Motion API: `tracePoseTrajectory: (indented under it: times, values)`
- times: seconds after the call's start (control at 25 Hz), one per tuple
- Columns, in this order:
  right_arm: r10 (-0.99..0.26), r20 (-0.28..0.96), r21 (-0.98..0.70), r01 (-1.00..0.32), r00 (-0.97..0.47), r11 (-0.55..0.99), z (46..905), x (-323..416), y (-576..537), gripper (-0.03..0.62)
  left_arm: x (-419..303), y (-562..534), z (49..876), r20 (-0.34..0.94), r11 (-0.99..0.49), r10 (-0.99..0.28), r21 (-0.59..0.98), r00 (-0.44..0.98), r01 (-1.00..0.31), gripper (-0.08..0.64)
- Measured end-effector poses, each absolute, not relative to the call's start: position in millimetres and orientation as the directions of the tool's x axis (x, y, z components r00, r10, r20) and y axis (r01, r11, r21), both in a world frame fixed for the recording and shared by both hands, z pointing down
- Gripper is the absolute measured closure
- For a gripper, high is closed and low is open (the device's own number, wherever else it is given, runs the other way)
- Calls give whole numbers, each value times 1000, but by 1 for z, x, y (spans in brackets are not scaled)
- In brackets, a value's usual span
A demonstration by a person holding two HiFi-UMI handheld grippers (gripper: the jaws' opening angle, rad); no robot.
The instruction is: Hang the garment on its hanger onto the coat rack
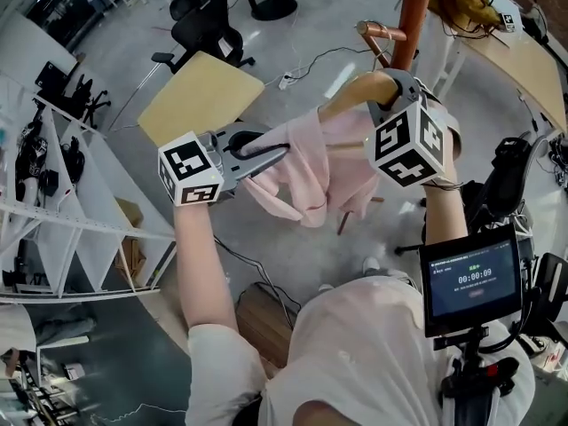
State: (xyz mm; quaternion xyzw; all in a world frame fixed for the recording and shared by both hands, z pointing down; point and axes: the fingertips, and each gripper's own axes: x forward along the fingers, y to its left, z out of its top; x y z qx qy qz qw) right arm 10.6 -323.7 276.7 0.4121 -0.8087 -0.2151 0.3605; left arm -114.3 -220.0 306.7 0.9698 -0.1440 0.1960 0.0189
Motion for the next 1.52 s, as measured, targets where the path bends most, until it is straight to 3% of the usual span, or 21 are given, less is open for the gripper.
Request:
tracePoseTrajectory:
  times: [0.4,0.64,1.0,1.36,1.52]
  values:
    - [-835,344,653,-530,-429,541,274,8,-324,545,-122,-239,313,357,-937,-348,-93,867,-337,485]
    - [-761,369,586,-503,-533,636,276,5,-311,541,-120,-245,317,354,-928,-372,-133,858,-347,479]
    - [-575,436,563,-288,-692,774,272,-6,-289,538,-126,-259,320,336,-918,-396,-162,854,-362,469]
    - [-438,523,504,-150,-731,851,273,-7,-273,529,-130,-260,323,315,-917,-396,-184,862,-354,471]
    - [-402,513,459,-153,-758,875,270,-6,-271,529,-133,-261,324,317,-912,-407,-190,857,-363,471]
